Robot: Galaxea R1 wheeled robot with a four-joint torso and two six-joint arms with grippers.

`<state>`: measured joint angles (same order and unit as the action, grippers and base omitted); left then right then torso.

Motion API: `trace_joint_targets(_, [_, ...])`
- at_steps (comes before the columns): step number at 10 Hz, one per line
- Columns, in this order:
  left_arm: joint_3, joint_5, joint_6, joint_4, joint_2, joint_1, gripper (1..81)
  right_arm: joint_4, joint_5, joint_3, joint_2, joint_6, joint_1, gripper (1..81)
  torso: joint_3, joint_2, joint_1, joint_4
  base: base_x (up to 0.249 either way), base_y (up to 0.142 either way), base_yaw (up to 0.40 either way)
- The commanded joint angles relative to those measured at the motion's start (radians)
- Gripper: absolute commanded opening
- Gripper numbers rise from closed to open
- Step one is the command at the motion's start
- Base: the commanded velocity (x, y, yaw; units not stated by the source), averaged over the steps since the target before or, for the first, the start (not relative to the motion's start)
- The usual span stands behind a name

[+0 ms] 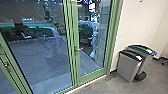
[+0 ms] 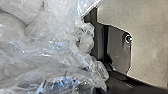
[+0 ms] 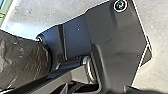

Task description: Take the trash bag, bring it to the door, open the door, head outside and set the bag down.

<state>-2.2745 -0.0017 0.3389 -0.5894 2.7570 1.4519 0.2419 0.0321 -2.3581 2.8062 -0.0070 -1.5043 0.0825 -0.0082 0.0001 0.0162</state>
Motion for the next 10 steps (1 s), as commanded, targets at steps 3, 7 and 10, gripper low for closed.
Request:
trace_joint_targets(3, [0.010,0.074,0.003,0.008,-0.016,-0.046,1.0,-0.004,-0.063,0.017,-0.015,-0.002,0.040,81.1,0.000,0.000,0.000,0.000,0.151,-0.067,0.000])
trace_joint_targets(7, [-0.007,0.074,0.003,0.006,-0.008,-0.046,1.0,-0.006,-0.063,0.020,-0.015,-0.002,0.040,81.1,0.000,0.000,0.000,0.000,0.151,-0.073,0.000])
trace_joint_targets(10, [-0.007,0.074,0.003,0.008,-0.009,-0.046,1.0,-0.009,-0.064,0.020,-0.014,-0.002,0.038,81.1,0.000,0.000,0.000,0.000,0.151,-0.065,0.000])
